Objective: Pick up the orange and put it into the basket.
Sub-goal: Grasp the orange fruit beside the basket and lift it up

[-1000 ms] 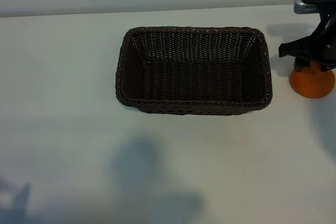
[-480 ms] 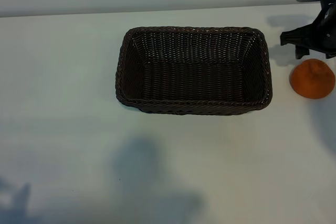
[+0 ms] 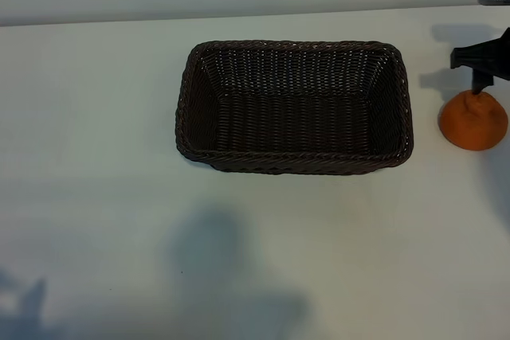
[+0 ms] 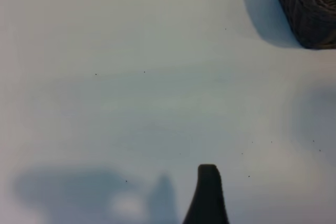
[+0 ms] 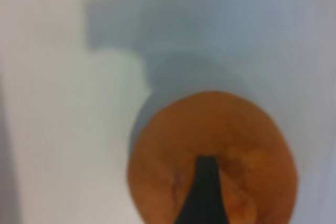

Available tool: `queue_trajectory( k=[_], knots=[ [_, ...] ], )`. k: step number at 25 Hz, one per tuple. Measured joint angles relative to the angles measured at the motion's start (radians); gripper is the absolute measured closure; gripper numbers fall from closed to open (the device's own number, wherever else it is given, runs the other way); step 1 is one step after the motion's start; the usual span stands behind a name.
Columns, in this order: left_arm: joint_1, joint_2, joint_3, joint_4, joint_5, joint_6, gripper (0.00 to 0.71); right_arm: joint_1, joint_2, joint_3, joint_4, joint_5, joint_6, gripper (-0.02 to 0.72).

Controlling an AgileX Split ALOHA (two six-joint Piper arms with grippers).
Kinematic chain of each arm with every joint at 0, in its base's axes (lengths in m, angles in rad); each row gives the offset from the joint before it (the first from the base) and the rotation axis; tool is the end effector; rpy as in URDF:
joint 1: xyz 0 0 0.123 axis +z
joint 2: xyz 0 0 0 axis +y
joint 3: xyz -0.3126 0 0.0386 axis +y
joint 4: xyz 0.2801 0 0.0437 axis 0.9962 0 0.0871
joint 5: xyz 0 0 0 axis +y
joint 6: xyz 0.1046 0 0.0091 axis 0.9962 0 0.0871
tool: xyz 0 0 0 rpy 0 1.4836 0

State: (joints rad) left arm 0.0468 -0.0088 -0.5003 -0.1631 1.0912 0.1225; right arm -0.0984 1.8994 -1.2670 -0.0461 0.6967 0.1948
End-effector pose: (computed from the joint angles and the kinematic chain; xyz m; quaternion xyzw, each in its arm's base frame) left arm 0.0027 -0.0150 0.2846 0.0371 0.8551 -0.0379 0.5157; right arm 0.4207 -0.0447 0.1768 0.1292 0.9779 -0.0096 0.1643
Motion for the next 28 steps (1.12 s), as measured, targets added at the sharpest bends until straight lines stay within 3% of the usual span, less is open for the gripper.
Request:
queue_trajectory(
  k=[8, 28],
  knots=[
    [0.000, 0.000, 0.000, 0.000, 0.000, 0.000, 0.117, 0.000, 0.000, 0.000, 0.046, 0.000, -0.027, 0.124],
    [0.000, 0.000, 0.000, 0.000, 0.000, 0.000, 0.117, 0.000, 0.090, 0.000, 0.062, 0.037, -0.064, 0.124]
  ],
)
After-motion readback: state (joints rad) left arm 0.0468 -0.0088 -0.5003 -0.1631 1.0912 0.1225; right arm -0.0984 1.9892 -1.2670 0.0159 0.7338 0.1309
